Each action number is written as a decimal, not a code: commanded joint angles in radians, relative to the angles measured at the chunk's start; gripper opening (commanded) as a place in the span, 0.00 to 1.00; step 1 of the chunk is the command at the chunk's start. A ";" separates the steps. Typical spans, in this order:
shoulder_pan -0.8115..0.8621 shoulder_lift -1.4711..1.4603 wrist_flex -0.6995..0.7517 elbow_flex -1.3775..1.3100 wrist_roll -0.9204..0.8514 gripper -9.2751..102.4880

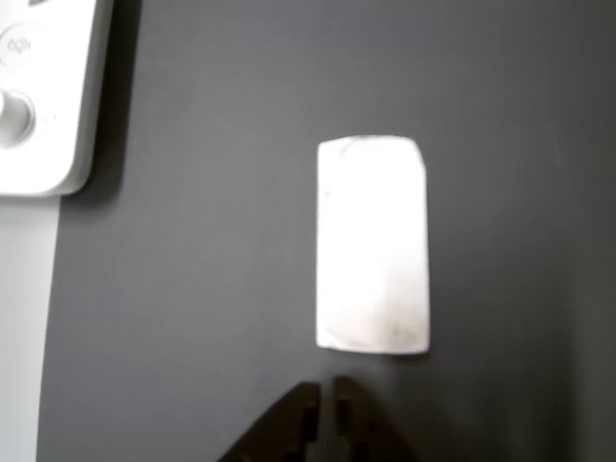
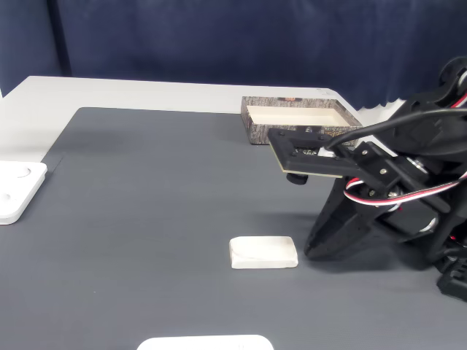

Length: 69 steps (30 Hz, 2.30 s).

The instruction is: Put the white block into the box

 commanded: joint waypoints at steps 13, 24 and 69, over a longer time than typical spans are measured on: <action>-0.009 0.034 0.006 0.020 -0.006 0.07; -0.009 0.034 0.006 0.020 -0.006 0.07; 0.017 -0.357 -0.006 -0.259 0.055 0.07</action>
